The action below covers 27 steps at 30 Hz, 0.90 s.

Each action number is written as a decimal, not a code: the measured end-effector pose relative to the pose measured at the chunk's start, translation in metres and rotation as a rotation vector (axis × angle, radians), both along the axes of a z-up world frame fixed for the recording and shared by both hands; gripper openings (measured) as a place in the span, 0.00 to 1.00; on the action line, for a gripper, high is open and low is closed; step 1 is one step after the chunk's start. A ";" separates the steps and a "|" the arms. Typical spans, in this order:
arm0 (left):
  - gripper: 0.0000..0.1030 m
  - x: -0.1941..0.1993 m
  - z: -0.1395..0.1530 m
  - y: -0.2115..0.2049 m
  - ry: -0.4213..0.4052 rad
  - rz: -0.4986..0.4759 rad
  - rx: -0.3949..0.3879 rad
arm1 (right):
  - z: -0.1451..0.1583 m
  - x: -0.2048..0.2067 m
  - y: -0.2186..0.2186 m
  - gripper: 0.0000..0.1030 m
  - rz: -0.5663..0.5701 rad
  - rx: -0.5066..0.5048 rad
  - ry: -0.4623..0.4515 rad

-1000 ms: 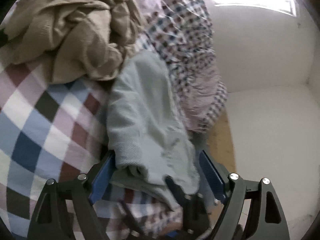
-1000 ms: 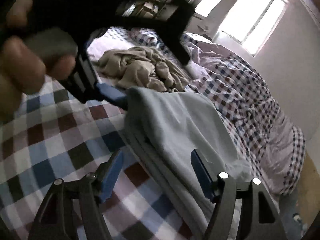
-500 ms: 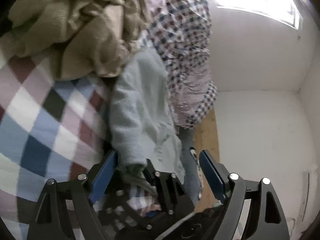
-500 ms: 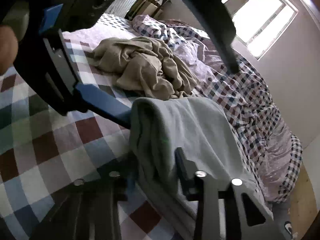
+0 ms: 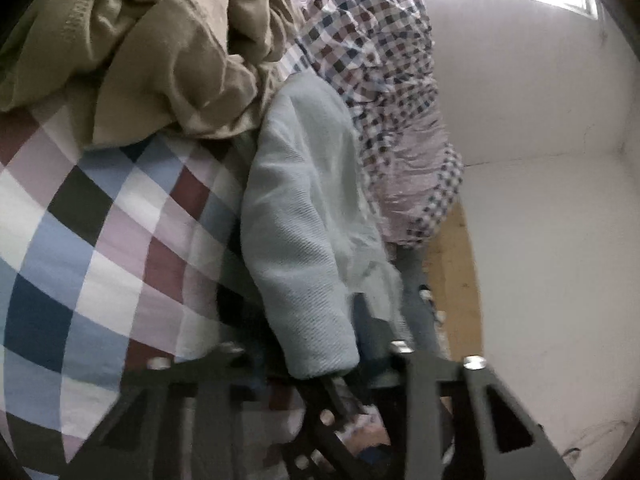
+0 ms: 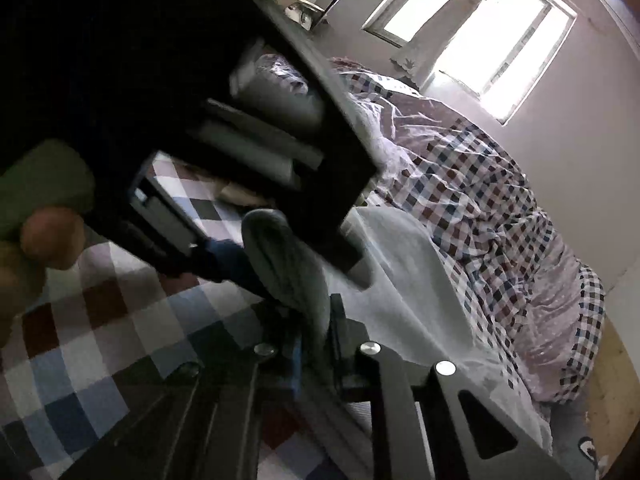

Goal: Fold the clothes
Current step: 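Hold the sweatpants with the left gripper while the right gripper grasps and folds it over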

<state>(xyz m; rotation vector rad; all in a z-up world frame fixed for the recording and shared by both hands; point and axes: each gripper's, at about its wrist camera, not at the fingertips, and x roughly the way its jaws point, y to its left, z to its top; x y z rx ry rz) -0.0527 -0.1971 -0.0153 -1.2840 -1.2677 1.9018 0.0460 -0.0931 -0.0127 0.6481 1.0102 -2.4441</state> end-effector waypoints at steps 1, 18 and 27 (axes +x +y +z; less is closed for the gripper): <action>0.25 -0.001 -0.001 0.001 -0.007 0.008 -0.006 | -0.001 0.003 0.002 0.23 0.001 0.011 0.002; 0.12 0.006 0.026 0.006 0.120 0.093 0.024 | -0.014 -0.008 0.153 0.72 -0.301 0.221 0.100; 0.12 0.005 0.025 0.006 0.117 0.087 -0.016 | -0.038 -0.015 0.146 0.16 -0.172 0.360 0.069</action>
